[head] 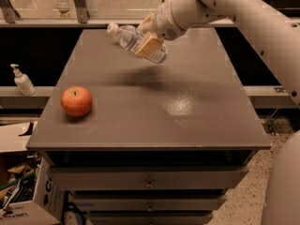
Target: Knock blue plastic bottle over
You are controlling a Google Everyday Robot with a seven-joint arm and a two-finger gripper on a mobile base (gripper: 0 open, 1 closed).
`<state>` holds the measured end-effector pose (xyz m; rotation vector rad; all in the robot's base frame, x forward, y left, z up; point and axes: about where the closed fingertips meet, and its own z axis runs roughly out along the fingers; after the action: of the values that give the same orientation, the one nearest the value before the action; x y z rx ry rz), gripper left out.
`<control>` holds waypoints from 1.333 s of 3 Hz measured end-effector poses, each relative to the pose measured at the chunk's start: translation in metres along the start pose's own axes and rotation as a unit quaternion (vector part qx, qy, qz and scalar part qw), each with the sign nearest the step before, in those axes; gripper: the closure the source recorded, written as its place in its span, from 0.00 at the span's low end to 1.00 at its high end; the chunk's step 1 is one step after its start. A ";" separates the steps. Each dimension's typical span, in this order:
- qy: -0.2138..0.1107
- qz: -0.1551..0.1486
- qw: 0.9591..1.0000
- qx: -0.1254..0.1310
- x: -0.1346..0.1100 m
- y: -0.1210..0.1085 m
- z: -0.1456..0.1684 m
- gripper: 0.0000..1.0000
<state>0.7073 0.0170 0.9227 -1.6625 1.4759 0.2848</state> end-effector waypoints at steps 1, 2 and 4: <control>0.069 -0.048 0.996 0.003 0.022 0.008 -0.002 1.00; 0.129 -0.089 0.988 -0.001 0.044 0.015 0.000 1.00; 0.200 -0.175 0.963 -0.052 0.065 0.026 0.014 1.00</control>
Offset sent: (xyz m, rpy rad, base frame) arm 0.0008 -0.0513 -0.0526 -0.4738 -0.1674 -0.0173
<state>0.7068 -0.0159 0.8600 -2.1172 1.4300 -0.1843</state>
